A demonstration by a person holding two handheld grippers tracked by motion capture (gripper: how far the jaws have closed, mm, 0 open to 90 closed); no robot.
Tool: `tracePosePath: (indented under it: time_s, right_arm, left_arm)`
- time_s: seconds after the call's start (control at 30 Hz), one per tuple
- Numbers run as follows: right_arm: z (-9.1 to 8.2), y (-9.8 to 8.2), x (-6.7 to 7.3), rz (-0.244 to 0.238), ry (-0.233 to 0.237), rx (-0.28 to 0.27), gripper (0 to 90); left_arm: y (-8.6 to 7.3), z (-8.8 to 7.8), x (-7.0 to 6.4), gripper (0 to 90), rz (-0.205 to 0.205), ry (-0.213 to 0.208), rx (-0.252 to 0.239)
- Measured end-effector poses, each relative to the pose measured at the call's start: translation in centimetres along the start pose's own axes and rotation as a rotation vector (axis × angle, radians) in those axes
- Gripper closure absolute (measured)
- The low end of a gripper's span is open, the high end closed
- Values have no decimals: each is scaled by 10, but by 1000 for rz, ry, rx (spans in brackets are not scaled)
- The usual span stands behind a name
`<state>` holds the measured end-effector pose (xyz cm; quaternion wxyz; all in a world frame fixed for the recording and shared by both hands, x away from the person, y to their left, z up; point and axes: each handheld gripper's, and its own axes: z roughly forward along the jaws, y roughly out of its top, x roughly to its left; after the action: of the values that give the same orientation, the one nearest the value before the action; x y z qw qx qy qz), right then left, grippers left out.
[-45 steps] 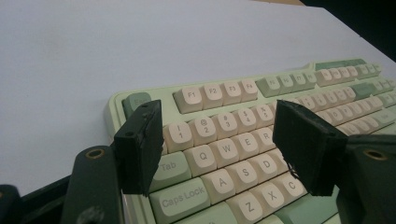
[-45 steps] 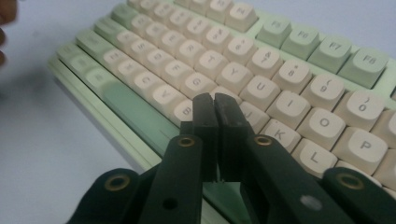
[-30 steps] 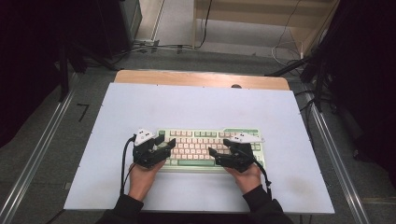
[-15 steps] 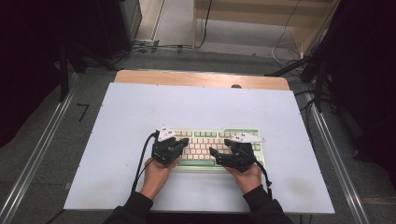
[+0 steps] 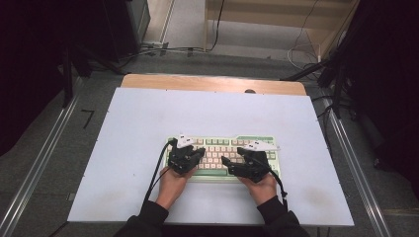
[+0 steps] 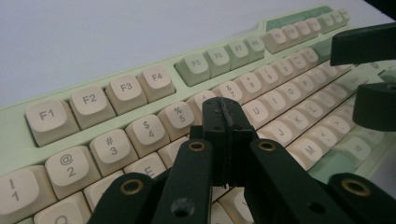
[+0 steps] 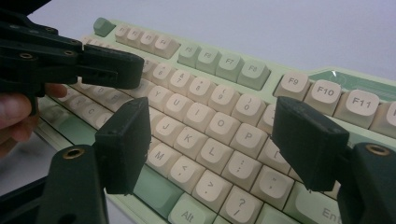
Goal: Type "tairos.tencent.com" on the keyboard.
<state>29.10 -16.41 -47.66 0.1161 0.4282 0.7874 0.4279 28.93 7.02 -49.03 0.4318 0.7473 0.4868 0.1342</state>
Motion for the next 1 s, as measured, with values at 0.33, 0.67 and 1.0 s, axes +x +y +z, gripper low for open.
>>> tracePosePath:
  time_s: [0.33,0.67,1.0]
  right_arm:
    - [0,0,0,-2,-1,1,265]
    - [1,-1,1,-7,0,7,265]
    - [1,-1,1,-4,-1,7,265]
  left_arm:
    - [0,1,0,900,0,10,6]
    - [-1,5,0,900,-15,2,26]
    - [2,-4,2,900,-42,-23,-8]
